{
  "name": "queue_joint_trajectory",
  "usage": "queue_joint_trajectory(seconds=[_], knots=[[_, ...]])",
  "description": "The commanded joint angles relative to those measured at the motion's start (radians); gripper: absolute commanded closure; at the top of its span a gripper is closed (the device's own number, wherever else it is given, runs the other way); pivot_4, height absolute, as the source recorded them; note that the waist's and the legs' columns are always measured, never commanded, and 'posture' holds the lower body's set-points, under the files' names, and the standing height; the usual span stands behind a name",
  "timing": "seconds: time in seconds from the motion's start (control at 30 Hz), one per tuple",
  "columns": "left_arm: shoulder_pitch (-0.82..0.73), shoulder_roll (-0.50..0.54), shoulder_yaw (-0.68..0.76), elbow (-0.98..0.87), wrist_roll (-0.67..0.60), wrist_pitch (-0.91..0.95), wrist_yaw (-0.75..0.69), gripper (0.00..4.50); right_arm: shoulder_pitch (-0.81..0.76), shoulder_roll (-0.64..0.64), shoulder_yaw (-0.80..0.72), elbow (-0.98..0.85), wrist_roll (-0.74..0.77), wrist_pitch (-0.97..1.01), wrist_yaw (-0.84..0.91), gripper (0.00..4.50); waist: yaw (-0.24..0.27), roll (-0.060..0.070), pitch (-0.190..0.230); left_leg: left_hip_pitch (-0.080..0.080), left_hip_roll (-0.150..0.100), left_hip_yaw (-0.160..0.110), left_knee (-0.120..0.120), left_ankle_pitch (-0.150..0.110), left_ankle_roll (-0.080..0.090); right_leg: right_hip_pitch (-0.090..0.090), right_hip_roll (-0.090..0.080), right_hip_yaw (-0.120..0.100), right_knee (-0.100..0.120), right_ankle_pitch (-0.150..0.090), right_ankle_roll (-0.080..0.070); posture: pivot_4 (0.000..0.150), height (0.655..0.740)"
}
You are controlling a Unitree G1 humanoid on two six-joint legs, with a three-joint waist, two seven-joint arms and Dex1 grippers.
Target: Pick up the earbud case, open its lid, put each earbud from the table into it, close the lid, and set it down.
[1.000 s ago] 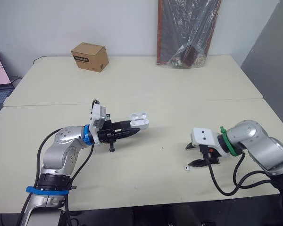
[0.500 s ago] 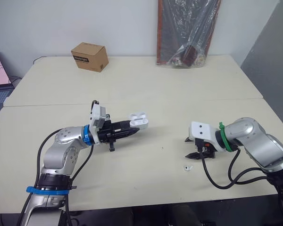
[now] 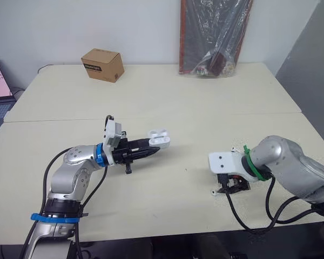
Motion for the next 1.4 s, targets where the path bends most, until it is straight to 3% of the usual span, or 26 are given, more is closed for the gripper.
queue_joint_trajectory(seconds=[0.03, 0.47, 1.13, 1.27, 1.4], knots=[[-0.012, 0.001, 0.003, -0.019, -0.002, -0.019, -0.004, 3.72, -0.077, -0.006, 0.07, -0.063, -0.012, 0.113, 0.004, 1.36, 0.0, 0.0, 0.0, 0.0, 0.0, 0.0, 0.0, 0.0, 0.0, 0.0, 0.0, 0.0, 0.0, 0.0, 0.0, 0.15, 0.74], [-0.011, 0.002, 0.002, -0.021, -0.001, -0.018, -0.009, 3.72, -0.209, 0.063, 0.302, -0.046, -0.016, 0.22, -0.084, 1.36, 0.0, 0.0, 0.0, -0.001, 0.0, 0.0, 0.0, 0.0, 0.0, -0.001, 0.0, 0.0, 0.0, 0.0, 0.0, 0.15, 0.74], [-0.003, 0.026, 0.006, -0.049, -0.011, 0.012, -0.01, 3.72, -0.239, 0.089, 0.355, -0.049, 0.024, 0.233, -0.148, 1.36, -0.001, 0.0, 0.0, -0.001, 0.0, 0.0, 0.0, 0.0, 0.0, -0.002, 0.0, 0.0, 0.0, 0.0, 0.0, 0.15, 0.74], [-0.003, 0.027, 0.007, -0.055, -0.01, 0.019, -0.007, 3.72, -0.24, 0.092, 0.361, -0.045, 0.027, 0.239, -0.154, 2.25, -0.001, 0.0, 0.0, -0.001, 0.0, 0.0, 0.0, 0.0, 0.0, -0.002, 0.0, 0.0, 0.0, 0.0, 0.0, 0.15, 0.74], [-0.008, 0.027, 0.007, -0.053, -0.009, 0.023, -0.007, 3.72, -0.243, 0.092, 0.366, -0.044, 0.03, 0.246, -0.157, 2.25, -0.001, 0.0, 0.0, -0.001, 0.0, 0.0, 0.0, 0.0, 0.0, -0.002, 0.0, 0.0, 0.0, 0.0, 0.0, 0.15, 0.74]])
